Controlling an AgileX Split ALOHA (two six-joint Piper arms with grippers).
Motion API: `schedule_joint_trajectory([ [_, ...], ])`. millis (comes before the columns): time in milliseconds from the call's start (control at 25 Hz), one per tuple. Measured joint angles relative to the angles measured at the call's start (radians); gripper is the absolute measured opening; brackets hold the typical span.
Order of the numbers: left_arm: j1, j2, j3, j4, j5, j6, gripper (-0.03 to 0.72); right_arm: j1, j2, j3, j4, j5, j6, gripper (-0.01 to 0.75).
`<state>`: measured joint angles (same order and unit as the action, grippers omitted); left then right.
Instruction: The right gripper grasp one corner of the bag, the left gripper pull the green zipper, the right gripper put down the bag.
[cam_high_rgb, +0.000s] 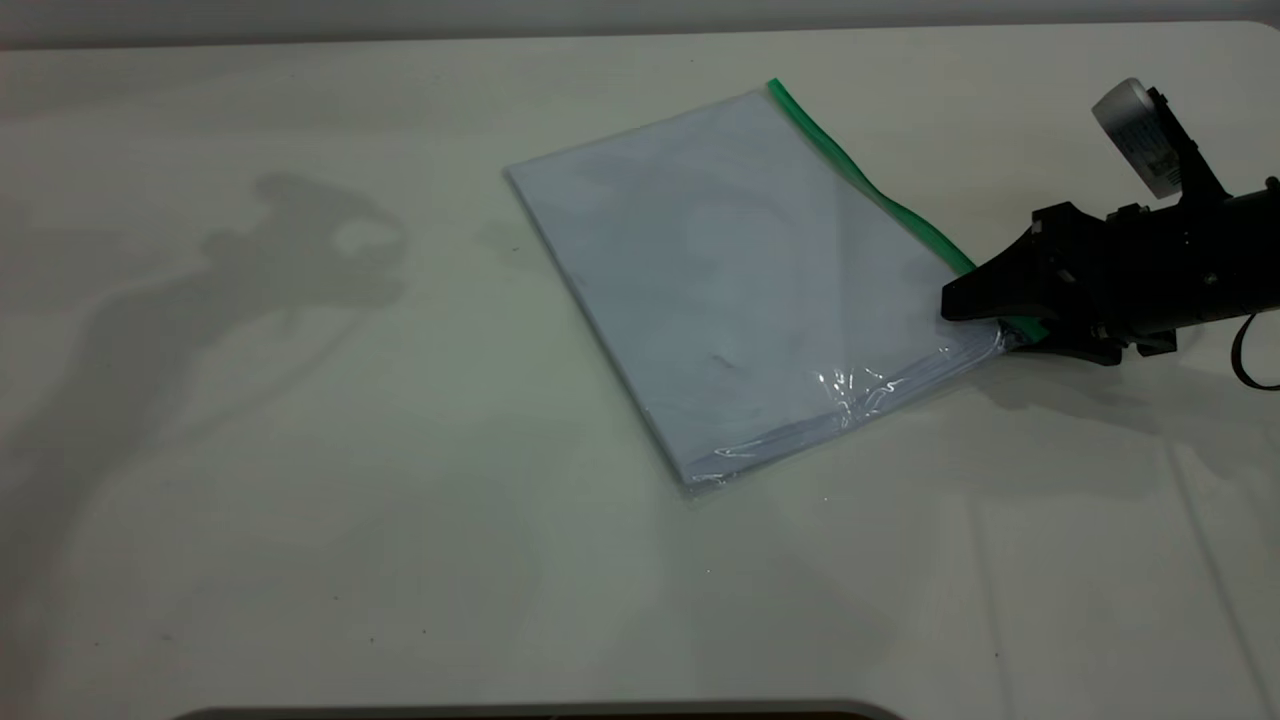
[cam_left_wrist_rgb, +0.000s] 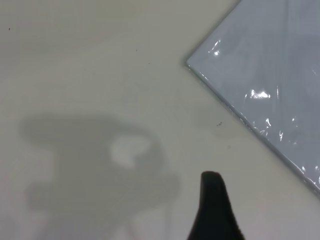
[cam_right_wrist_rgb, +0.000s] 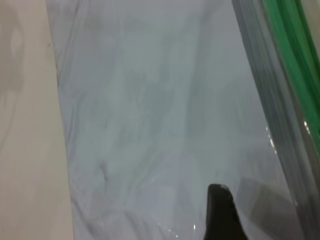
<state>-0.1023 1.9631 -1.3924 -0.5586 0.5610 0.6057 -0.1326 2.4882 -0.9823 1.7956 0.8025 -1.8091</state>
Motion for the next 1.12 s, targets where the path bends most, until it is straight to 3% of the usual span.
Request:
schedule_joint_trajectory([
  [560,0.000,0.000,0.000,0.000,-0.007,0.000,0.587,0.054,0.000,-0.001,0.000,-0.029,0.009,0.490],
  [760,0.000,0.000,0.000,0.000,-0.008,0.000,0.587,0.054,0.001,-0.025,0.000,-0.030,0.029,0.319],
  [960,0.000,0.000,0.000,0.000,-0.009,0.001,0.587,0.054,0.001,-0.040,0.000,0.006,0.032,0.048],
  [1120,0.000,0.000,0.000,0.000,-0.010,0.007,0.587,0.054,-0.021,-0.044,-0.012,0.030,0.028,0.035],
])
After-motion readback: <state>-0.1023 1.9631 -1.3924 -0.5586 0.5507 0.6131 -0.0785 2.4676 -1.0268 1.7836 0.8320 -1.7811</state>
